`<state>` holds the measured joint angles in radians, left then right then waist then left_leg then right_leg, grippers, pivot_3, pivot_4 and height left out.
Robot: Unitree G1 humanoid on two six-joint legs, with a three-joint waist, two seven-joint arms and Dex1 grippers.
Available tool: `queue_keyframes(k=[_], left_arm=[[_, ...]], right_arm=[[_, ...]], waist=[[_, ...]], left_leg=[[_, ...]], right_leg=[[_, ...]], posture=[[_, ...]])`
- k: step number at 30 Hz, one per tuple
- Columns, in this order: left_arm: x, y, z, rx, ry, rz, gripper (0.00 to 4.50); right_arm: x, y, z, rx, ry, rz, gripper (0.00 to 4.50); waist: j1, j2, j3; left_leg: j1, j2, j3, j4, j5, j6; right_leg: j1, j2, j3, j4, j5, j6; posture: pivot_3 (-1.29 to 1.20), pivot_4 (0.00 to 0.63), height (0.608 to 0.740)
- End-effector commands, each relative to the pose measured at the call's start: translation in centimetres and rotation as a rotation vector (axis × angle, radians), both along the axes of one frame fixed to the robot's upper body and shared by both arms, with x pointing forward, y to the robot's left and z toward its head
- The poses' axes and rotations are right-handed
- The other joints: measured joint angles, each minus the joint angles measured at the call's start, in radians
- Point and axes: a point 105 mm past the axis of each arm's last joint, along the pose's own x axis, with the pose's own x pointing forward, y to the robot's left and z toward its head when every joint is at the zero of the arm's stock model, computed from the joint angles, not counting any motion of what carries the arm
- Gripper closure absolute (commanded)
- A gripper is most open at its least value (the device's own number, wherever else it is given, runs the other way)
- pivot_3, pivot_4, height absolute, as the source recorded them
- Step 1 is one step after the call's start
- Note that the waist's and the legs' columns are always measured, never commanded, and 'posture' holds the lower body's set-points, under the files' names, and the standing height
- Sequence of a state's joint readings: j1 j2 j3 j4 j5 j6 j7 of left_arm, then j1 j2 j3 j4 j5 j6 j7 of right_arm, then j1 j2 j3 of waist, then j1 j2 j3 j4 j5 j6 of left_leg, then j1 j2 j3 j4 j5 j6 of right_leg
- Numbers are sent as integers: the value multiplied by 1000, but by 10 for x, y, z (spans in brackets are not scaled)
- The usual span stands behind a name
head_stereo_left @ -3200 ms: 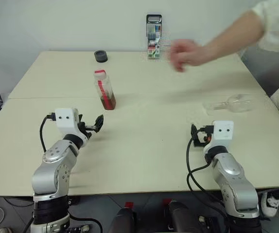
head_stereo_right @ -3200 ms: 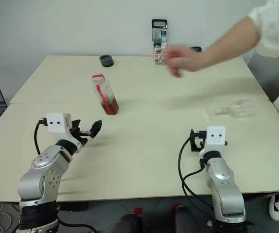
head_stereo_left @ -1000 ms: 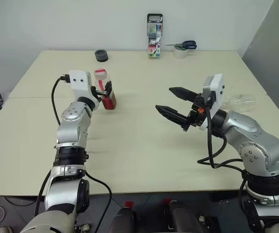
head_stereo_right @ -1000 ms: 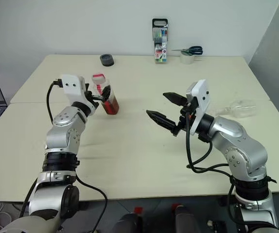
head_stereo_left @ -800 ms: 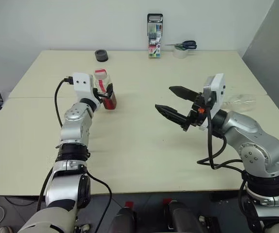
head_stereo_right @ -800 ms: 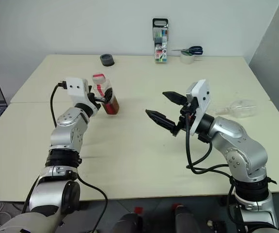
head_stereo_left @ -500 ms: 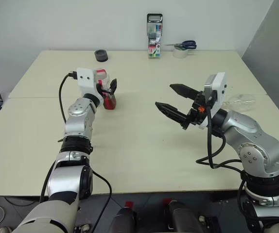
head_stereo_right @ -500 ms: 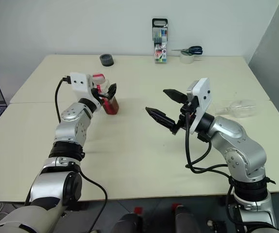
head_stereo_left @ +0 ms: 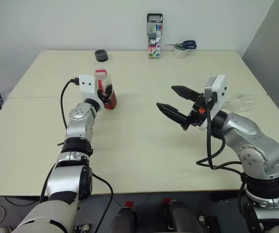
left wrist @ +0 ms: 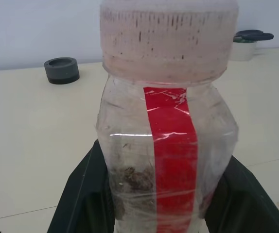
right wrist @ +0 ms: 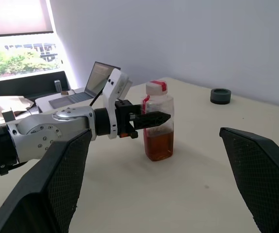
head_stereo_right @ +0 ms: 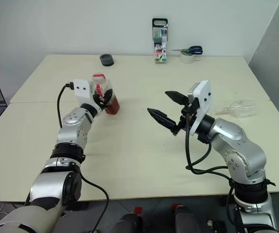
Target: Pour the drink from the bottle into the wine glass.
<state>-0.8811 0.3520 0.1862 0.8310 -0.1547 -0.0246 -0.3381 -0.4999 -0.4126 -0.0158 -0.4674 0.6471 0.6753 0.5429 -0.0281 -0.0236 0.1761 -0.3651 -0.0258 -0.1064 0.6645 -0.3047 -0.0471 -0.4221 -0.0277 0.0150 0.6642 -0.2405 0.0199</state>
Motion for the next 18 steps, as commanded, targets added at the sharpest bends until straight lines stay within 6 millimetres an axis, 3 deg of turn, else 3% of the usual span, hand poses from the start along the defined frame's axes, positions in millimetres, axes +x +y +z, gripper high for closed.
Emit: queue_keyframes(k=[1,4,12,18], left_arm=[[2,7,36,12,-104,26,2686],[2,9,38,17,-108,37,2686],[3,14,40,29,-107,63,210],[4,13,43,25,-109,61,210]], right_arm=[[-4,0,15,14,-70,1,0],[-3,0,15,13,-73,1,0],[-3,1,16,10,-76,6,0],[-2,0,16,6,-72,4,0]], waist=[[0,0,0],[0,0,0],[0,0,0],[0,0,0]], left_leg=[[0,0,0,0,0,0],[0,0,0,0,0,0],[0,0,0,0,0,0],[0,0,0,0,0,0]], right_leg=[[0,0,0,0,0,0],[0,0,0,0,0,0],[0,0,0,0,0,0],[0,0,0,0,0,0]], posture=[[0,150,740],[0,150,740],[0,150,740],[0,150,740]])
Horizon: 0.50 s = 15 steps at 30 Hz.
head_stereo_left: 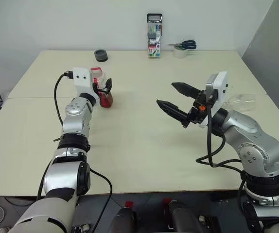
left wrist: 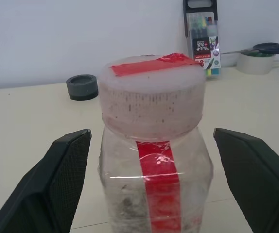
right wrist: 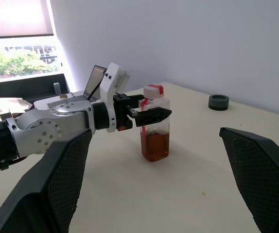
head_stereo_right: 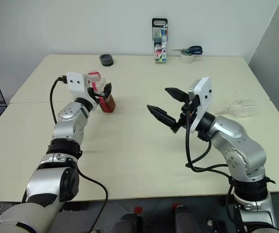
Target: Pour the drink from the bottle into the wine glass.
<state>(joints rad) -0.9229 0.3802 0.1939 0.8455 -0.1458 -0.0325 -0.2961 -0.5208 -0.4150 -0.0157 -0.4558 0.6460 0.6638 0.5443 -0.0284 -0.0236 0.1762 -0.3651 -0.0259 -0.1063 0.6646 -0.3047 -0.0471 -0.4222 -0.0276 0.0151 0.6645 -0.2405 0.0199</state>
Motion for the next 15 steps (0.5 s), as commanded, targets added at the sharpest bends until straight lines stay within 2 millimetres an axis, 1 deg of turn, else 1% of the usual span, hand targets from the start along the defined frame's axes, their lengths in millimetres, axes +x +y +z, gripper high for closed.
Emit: queue_keyframes(k=[1,5,8,13,14,15], left_arm=[[1,1,24,12,-66,1,210],[1,-1,24,7,-66,-11,210],[1,-1,23,2,-64,-14,765],[1,-1,22,-3,-60,-11,2273],[1,-1,21,-4,-58,-8,2364],[1,0,21,-4,-56,-6,2364]], right_arm=[[-4,0,10,4,-51,3,0],[-4,1,10,5,-51,3,0],[-4,1,10,7,-50,1,0],[-4,0,10,9,-49,-2,0],[-4,0,10,9,-49,-2,0],[-4,0,10,10,-49,-3,0]], waist=[[0,0,0],[0,0,0],[0,0,0],[0,0,0],[0,0,0],[0,0,0]], left_leg=[[0,0,0,0,0,0],[0,0,0,0,0,0],[0,0,0,0,0,0],[0,0,0,0,0,0],[0,0,0,0,0,0],[0,0,0,0,0,0]], right_leg=[[0,0,0,0,0,0],[0,0,0,0,0,0],[0,0,0,0,0,0],[0,0,0,0,0,0],[0,0,0,0,0,0],[0,0,0,0,0,0]], posture=[[0,150,740],[0,150,740],[0,150,740],[0,150,740],[0,150,740],[0,150,740]])
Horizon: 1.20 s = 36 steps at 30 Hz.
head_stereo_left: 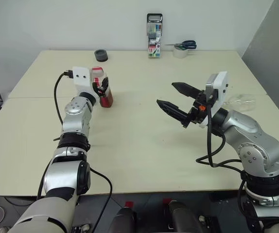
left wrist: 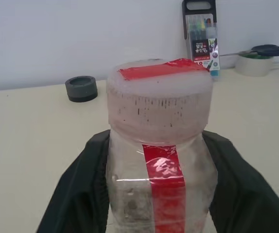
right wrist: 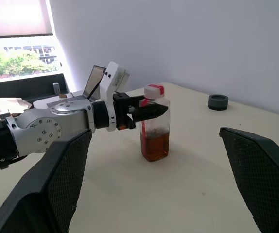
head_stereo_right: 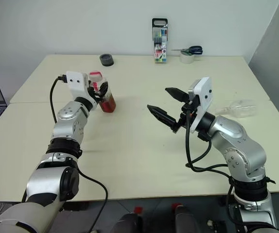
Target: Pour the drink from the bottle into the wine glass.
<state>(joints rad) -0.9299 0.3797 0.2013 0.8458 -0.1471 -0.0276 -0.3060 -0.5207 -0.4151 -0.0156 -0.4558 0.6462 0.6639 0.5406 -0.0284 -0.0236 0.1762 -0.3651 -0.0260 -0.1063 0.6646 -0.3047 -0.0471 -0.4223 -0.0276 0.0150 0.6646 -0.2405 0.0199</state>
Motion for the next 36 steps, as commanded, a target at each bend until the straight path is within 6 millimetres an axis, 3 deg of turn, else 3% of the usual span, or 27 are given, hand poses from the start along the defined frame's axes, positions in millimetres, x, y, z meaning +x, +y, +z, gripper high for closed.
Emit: queue_keyframes(k=[1,9,13,17,18,21,25,28,36], left_arm=[[0,2,18,3,-51,6,2364],[-1,6,18,17,-45,32,2364],[-2,-6,30,29,-65,-23,2364],[-7,-32,45,61,-85,-157,2364],[-11,-47,50,79,-91,-237,2364],[-35,-97,58,156,-101,-534,2364],[-68,-131,65,185,-96,-818,2364],[-82,-142,66,212,-77,-930,2364],[-78,-142,64,229,-63,-944,2364]], right_arm=[[-4,0,10,9,-49,0,0],[-3,2,10,10,-48,1,0],[-1,2,10,-2,-51,-3,0],[2,4,13,-23,-52,-6,0],[4,5,14,-36,-53,-12,0],[11,12,17,-68,-59,-20,0],[16,19,27,-63,-63,-15,0],[17,20,38,-47,-70,-14,0],[11,13,40,-70,-91,-37,0]], waist=[[0,0,0],[0,0,0],[0,0,0],[-1,0,0],[-1,0,0],[-3,0,0],[-3,0,0],[-8,0,0],[-4,0,0]], left_leg=[[0,0,0,0,0,0],[0,0,0,0,0,0],[0,0,0,0,0,0],[0,0,0,0,0,0],[0,0,0,0,0,0],[-1,-1,0,0,0,0],[-1,-1,1,0,0,0],[0,1,1,0,0,0],[0,0,1,0,0,0]], right_leg=[[0,0,0,0,0,0],[0,0,0,0,0,0],[0,0,0,0,0,0],[0,0,0,0,0,0],[0,0,0,0,0,0],[0,1,0,0,0,0],[0,2,1,0,0,0],[-1,2,2,0,0,0],[-1,3,1,0,0,0]], posture=[[0,150,740],[0,150,740],[0,150,740],[0,150,740],[0,150,740],[0,150,740],[0,150,740],[0,150,740],[0,150,740]])
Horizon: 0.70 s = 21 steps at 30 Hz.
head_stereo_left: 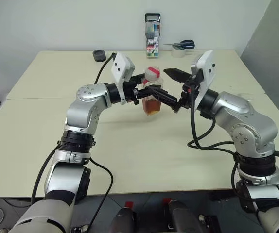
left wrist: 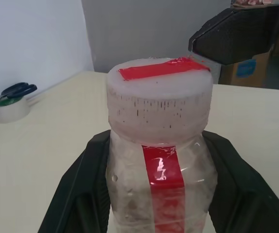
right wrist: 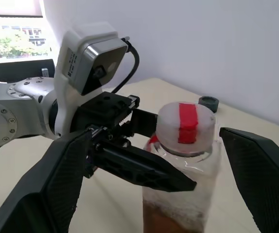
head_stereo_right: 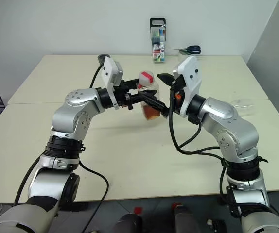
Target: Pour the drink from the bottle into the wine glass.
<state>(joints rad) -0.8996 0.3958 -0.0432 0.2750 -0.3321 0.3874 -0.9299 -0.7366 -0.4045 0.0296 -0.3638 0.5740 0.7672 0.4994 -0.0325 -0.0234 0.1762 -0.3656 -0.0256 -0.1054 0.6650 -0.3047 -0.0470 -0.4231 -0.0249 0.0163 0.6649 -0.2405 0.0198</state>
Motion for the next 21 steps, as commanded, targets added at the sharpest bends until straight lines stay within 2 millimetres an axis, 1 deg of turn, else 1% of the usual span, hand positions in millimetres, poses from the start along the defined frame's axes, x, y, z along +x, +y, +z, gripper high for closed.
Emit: queue_keyframes(k=[1,11,21], left_arm=[[-5,-3,17,-5,-68,-33,2364],[-6,-2,15,3,-68,-49,2364],[-21,-10,13,35,-83,-167,2364]], right_arm=[[-11,-3,13,11,-61,5,0],[-11,-1,14,10,-61,14,0],[-8,2,12,0,-4,33,0]], waist=[[0,0,0],[0,0,0],[0,0,0]], left_leg=[[0,0,0,0,0,0],[0,0,0,0,0,0],[0,0,0,0,0,0]], right_leg=[[0,0,0,0,0,0],[0,0,0,0,0,0],[0,0,0,0,0,0]], posture=[[0,150,740],[0,150,740],[0,150,740]])
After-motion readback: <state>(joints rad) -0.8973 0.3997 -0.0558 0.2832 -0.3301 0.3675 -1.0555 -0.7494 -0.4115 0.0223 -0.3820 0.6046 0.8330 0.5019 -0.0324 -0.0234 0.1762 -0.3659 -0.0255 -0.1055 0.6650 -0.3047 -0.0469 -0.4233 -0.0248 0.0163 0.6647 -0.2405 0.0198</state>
